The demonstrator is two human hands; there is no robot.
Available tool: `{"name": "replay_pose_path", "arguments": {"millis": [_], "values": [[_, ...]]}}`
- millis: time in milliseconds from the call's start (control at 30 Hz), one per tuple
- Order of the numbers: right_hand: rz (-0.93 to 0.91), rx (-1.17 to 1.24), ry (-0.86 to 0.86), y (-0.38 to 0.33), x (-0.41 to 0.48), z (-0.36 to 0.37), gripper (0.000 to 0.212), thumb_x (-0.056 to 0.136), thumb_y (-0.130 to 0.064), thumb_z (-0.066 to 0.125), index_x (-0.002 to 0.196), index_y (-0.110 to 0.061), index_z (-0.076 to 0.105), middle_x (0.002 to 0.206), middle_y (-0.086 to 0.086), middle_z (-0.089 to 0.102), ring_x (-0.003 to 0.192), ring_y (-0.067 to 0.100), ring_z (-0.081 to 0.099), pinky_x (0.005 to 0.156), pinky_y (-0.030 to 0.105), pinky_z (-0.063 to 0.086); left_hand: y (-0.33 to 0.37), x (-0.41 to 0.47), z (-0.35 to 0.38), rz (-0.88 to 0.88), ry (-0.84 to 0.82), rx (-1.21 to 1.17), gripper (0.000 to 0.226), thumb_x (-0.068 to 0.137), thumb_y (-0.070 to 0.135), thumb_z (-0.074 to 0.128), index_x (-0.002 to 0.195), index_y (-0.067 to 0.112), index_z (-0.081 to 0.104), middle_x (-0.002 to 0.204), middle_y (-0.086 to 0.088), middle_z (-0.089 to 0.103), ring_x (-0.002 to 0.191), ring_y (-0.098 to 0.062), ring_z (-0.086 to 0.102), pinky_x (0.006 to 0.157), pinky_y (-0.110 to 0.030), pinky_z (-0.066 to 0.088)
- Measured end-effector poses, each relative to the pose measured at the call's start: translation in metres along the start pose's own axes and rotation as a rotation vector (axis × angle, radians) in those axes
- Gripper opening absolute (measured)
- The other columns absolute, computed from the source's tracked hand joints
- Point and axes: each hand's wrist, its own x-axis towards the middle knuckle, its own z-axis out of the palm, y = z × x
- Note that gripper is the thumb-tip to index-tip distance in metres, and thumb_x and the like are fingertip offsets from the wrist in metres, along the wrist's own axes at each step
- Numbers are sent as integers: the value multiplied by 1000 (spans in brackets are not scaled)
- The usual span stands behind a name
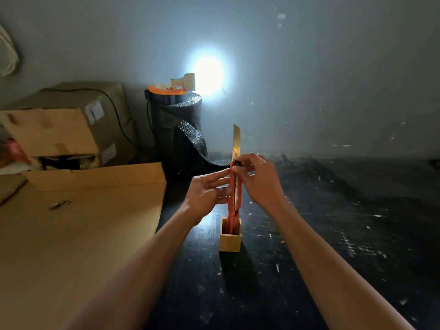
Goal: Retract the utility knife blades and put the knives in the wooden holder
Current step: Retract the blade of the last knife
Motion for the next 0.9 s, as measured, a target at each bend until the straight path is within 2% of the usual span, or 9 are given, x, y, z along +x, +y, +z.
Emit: {"name": "replay_pose_path", "arguments": {"millis": [133, 267, 367, 467, 633, 800, 900], "values": [[-28, -1, -18, 0, 1, -5, 17, 92, -20, 69, 109, -19, 70, 106, -1, 67, 83, 4, 62, 78, 11, 50, 2, 3, -1, 1, 11, 1, 52, 87, -25, 59, 129, 3, 70, 99, -5, 83, 85, -22, 82, 72, -37, 67], [-74, -24, -53, -2, -4, -6, 20, 91, -19, 70, 110, -14, 70, 111, 2, 67, 92, 11, 64, 76, 5, 43, 7, 6, -1, -16, 21, -26, 53, 87, -24, 59, 129, 5, 70, 101, -6, 83, 87, -24, 82, 71, -38, 67], [-85, -41, -81, 0, -12, -6, 21, 91, -20, 70, 111, -15, 69, 113, -2, 65, 91, 7, 61, 71, -1, 42, 13, 8, -3, -12, 16, -59, 52, 87, -23, 60, 128, 7, 71, 104, -7, 83, 88, -24, 81, 72, -37, 67], [-95, 6, -88, 1, -21, -4, 22, 90, -20, 70, 112, -17, 68, 112, -7, 62, 93, 4, 60, 72, -6, 40, 18, 11, -5, -20, 32, -88, 52, 87, -23, 59, 128, 7, 71, 114, -13, 80, 92, -26, 81, 73, -38, 67], [-75, 42, -84, 0, -35, 1, 26, 89, -22, 70, 114, -18, 68, 115, -7, 65, 96, 4, 62, 80, 3, 43, 22, 15, -6, -5, 45, -81, 51, 88, -21, 61, 131, 6, 70, 116, -16, 79, 102, -33, 79, 79, -43, 67], [-39, 112, -48, -2, -44, 2, 24, 88, -15, 72, 112, -17, 69, 107, -15, 58, 84, -14, 58, 73, -5, 39, 26, 17, -4, 23, 69, 19, 51, 90, -17, 64, 132, 10, 70, 118, -14, 79, 100, -31, 80, 86, -49, 65], [-12, 166, -47, -4, -44, 1, 25, 89, -14, 73, 109, -25, 65, 106, -18, 56, 85, -18, 56, 72, -6, 40, 29, 17, -2, 30, 55, 18, 52, 91, -18, 62, 135, 10, 68, 118, -13, 79, 99, -28, 80, 84, -43, 66]]}}
